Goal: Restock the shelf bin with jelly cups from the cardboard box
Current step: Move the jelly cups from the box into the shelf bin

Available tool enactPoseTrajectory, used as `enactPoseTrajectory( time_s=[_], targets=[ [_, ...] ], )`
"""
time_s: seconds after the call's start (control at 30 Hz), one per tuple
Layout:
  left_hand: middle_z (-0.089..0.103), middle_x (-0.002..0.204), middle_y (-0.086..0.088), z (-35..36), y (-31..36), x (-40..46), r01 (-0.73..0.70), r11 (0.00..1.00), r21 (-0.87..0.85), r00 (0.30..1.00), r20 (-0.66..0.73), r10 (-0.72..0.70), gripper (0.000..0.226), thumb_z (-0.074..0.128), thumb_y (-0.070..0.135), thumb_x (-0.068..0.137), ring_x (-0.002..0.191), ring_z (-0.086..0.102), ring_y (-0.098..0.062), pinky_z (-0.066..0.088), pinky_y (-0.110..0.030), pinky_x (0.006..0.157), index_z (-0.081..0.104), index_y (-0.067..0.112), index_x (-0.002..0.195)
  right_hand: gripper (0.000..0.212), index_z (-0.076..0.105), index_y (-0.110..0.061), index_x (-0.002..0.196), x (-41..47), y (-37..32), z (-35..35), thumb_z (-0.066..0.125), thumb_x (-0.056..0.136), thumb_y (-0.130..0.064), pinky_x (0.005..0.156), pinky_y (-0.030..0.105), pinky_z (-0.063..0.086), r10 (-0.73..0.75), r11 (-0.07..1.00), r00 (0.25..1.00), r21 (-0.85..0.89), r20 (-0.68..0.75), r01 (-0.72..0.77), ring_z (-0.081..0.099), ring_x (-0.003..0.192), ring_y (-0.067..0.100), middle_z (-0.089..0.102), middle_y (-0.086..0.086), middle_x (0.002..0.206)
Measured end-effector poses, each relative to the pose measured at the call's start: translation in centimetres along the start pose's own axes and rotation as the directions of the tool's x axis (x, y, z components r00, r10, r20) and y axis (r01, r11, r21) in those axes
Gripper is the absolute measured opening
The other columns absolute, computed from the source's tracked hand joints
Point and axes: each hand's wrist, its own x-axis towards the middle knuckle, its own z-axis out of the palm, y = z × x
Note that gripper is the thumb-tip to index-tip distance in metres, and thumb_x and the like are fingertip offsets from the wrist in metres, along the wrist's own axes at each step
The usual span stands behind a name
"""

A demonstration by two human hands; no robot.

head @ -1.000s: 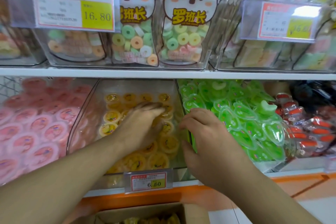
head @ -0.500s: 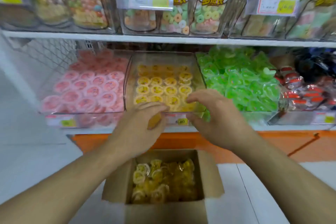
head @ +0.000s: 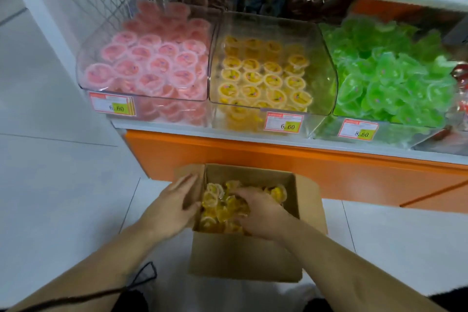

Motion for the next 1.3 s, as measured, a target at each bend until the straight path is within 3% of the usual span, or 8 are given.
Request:
enactPoseTrajectory(
  time_s=[0.23,0.37,0.57,0.83,0.97,1.07,1.17,1.3],
  targets=[
    [0.005,0.171,0.023,3.3,-2.2,2.8,-0.028,0.996,-0.081,0.997,0.065,0.034,0.068,0.052,0.041,0.105,0.154,0.023,-0.009,0.027,-0.034,0.125,0.016,0.043,0.163,0.083,0.021,-0.056,0.158,7.9,1.5,4.3,0.072,0.093,-0.045,0.128,0.045,0.025,0.064,0.994,0.987,0.078,0.147,-0.076,0.023,0.156,0.024,0.023,-0.004,0.169],
    [0.002,0.168,0.033,4.2,-2.4,3.0,0.005,0.970,-0.245,0.997,0.076,0.014,0.073,0.057,0.043,0.103,0.151,0.014,0.003,0.025,-0.032,0.126,0.013,0.052,0.161,0.078,0.030,-0.046,0.160,11.0,2.4,6.4,0.071,0.094,-0.048,0.128,0.037,0.025,0.019,0.995,0.980,0.094,0.197,-0.038,0.030,0.154,0.020,0.033,-0.004,0.166],
    [0.007,0.168,0.031,4.3,-2.6,3.2,0.022,0.955,-0.295,0.997,0.080,0.001,0.074,0.061,0.037,0.102,0.154,0.016,-0.001,0.028,-0.037,0.126,0.016,0.056,0.159,0.081,0.038,-0.064,0.144,12.7,3.8,9.0,0.082,0.081,-0.037,0.116,0.046,0.045,0.040,0.982,0.995,0.181,0.091,-0.056,0.045,0.144,0.020,0.045,-0.010,0.155],
    [0.012,0.170,0.025,3.3,-1.5,2.8,0.056,0.966,-0.251,0.995,0.092,-0.034,0.069,0.061,0.029,0.102,0.155,0.020,-0.008,0.024,-0.033,0.126,0.028,0.051,0.158,0.066,0.056,-0.051,0.129,11.0,3.0,7.1,0.087,0.080,-0.019,0.110,0.031,0.049,-0.023,0.972,0.999,0.232,-0.026,0.029,0.052,0.128,0.009,0.055,-0.019,0.136],
    [0.031,0.165,0.012,1.9,0.5,2.8,0.061,0.993,-0.105,0.993,-0.094,-0.071,0.050,0.062,0.024,0.100,0.152,0.029,-0.016,0.024,-0.036,0.127,0.054,0.036,0.147,0.056,0.057,-0.056,0.121,8.6,2.0,3.8,0.086,0.084,-0.026,0.104,0.029,0.053,0.026,0.951,0.999,0.308,-0.027,-0.017,0.051,0.126,0.006,0.052,-0.024,0.132],
    [0.051,0.140,0.016,-0.4,4.1,2.7,0.063,0.977,-0.204,0.985,-0.143,-0.094,0.031,0.063,0.031,0.100,0.135,0.048,-0.010,0.038,-0.021,0.109,0.067,0.033,0.131,0.051,0.059,-0.056,0.120,6.2,0.7,0.2,0.086,0.084,-0.031,0.089,0.022,0.055,0.012,0.952,1.000,0.307,-0.012,-0.008,0.058,0.115,0.004,0.058,-0.024,0.124],
    [0.063,0.113,0.016,-2.7,8.1,2.1,0.159,0.891,-0.425,0.984,0.001,-0.175,0.028,0.067,0.050,0.096,0.106,0.066,-0.009,0.046,-0.013,0.077,0.067,0.035,0.120,0.053,0.062,-0.050,0.122,3.7,-0.9,-3.4,0.088,0.080,-0.030,0.093,0.025,0.054,-0.046,0.960,0.997,0.273,-0.064,0.062,0.060,0.111,0.002,0.063,-0.025,0.119],
    [0.076,0.110,-0.017,-4.5,11.6,0.6,0.311,0.531,-0.788,0.950,0.278,-0.143,0.031,0.075,0.022,0.096,0.091,0.078,-0.037,0.065,-0.041,0.078,0.070,0.010,0.124,0.054,0.063,-0.039,0.122,0.1,-2.8,-7.1,0.088,0.075,-0.029,0.091,0.029,0.057,-0.110,0.957,0.969,0.238,-0.223,0.163,0.067,0.100,0.003,0.070,-0.017,0.110]
  ],
)
